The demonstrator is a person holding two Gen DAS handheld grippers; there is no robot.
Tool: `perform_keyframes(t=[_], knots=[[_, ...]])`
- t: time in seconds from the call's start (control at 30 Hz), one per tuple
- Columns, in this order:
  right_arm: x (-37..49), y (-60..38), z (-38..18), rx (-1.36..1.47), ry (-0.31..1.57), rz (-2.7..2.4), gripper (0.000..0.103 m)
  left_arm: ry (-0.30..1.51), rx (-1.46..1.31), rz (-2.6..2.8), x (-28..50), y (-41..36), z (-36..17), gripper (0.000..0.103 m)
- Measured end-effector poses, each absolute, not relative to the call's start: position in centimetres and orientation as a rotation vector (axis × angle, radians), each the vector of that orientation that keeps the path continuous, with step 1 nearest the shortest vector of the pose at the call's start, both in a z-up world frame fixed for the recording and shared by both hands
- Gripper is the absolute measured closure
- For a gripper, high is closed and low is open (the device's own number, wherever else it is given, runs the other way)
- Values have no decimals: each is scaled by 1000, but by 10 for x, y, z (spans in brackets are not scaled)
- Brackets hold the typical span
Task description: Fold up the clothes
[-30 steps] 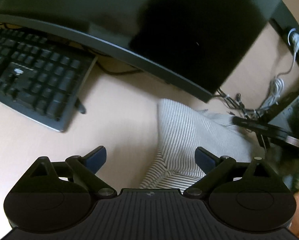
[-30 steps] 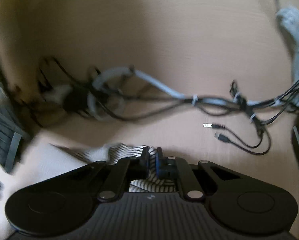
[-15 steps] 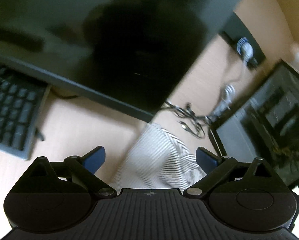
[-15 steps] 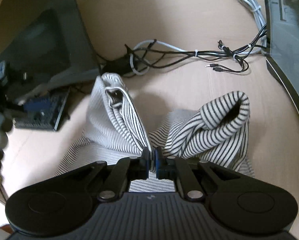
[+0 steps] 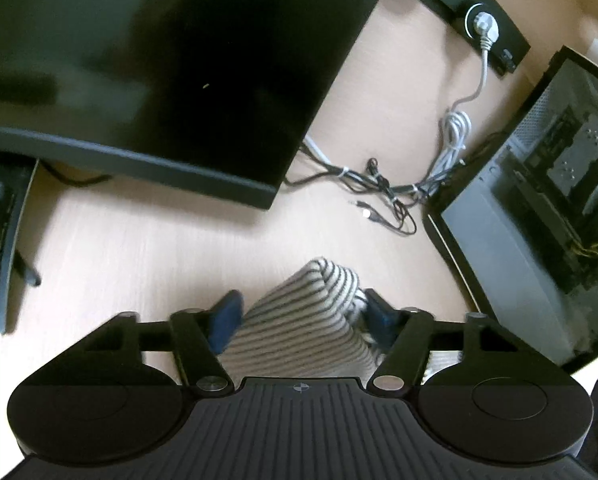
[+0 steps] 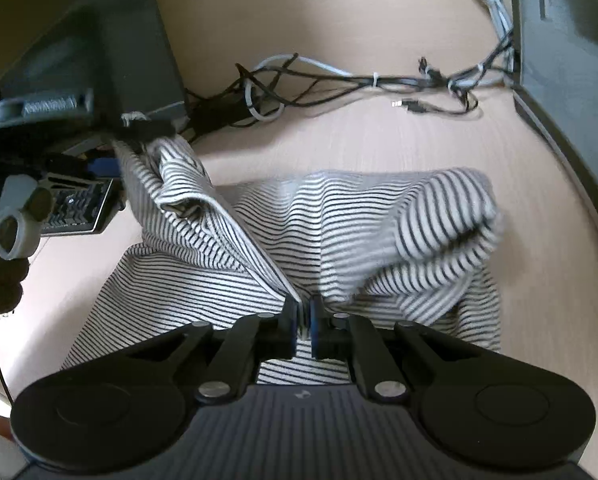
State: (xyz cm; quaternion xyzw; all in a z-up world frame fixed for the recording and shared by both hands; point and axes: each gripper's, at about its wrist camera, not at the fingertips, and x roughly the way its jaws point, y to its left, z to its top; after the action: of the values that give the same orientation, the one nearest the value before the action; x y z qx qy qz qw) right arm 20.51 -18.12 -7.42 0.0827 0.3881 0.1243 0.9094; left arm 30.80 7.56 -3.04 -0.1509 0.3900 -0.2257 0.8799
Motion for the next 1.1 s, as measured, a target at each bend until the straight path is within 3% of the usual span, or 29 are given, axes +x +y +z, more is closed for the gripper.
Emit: perform_keyframes(t=[0.13, 0.2, 0.27, 0.5, 0.83, 1.1], knots=[[188, -188, -36, 112, 688, 270, 84, 830, -331, -468, 302, 90, -37, 40], [181, -190, -11, 99, 589, 279, 51, 856, -345, -471, 298, 93, -44, 40], [189, -189, -4, 62, 535, 249, 43, 888, -346, -465, 291, 95, -54, 39], [224, -208, -77, -11, 720, 120, 46, 898, -337, -419, 266, 130, -59, 25], [226, -198, -72, -35, 689, 94, 43, 671, -327, -521, 262, 120, 13, 28], [212, -209, -67, 4, 692, 78, 43, 940, -228, -588, 279, 63, -54, 34]])
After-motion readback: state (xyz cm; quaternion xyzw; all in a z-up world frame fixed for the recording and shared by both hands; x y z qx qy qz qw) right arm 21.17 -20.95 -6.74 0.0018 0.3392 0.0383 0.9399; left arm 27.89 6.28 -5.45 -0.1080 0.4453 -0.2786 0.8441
